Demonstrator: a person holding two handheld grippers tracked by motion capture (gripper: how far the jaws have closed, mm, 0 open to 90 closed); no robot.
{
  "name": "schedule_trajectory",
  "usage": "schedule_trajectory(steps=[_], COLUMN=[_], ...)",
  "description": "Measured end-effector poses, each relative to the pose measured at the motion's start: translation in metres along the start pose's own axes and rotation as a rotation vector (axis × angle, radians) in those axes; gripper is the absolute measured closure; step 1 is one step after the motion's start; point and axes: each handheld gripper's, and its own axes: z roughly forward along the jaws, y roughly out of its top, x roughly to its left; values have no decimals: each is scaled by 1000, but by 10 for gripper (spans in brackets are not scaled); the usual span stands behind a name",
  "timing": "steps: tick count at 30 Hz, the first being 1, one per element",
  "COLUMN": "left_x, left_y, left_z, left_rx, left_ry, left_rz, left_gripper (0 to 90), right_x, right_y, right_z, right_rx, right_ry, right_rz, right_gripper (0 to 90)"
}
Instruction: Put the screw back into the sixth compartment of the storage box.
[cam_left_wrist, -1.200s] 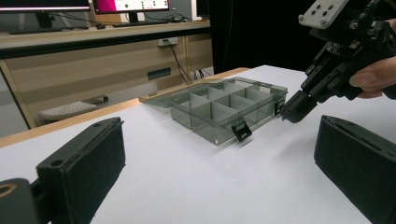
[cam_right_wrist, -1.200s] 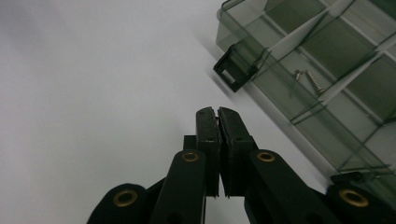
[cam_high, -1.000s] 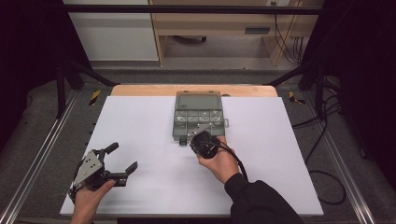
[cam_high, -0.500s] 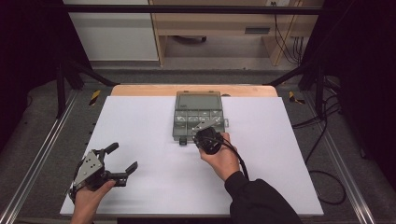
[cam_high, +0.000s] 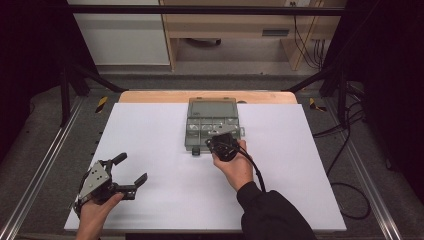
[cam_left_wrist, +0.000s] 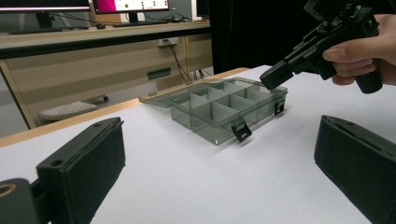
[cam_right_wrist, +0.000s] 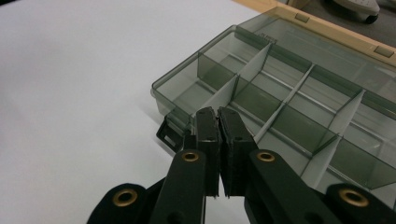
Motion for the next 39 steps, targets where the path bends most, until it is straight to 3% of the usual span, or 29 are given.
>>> schedule_trajectory(steps=[8,16,19,28,29,32,34,37,39], left_x=[0,0,0,0,0,0,1,0,1], left_y=[0,0,0,0,0,0,0,0,0], left_z=[0,0,0,0,0,0,0,0,0], left_rx=[0,4,4,3,0,5,6,5,5], left_ry=[0,-1,-1,-1,0,0,-1,-1,-1], left_rz=[0,4,3,3,0,3,3,4,3], left_gripper=[18,18,18,17,18,18,17,17,17], right_x=[-1,-6,-7,-10,-9,-11,-10,-10,-9], right_y=[1,-1,-1,5,6,4,3,2,1], right_z=[6,21,25,36,37,41,43,47,48], right_rx=[-71,-53,-51,-62,-63,-73,-67,-55,-47], right_ry=[-22,-26,-31,-49,-53,-67,-69,-69,-85], right_rz=[31,47,73,52,76,65,92,79,96], right_gripper=[877,877,877,877,877,877,873,731,673])
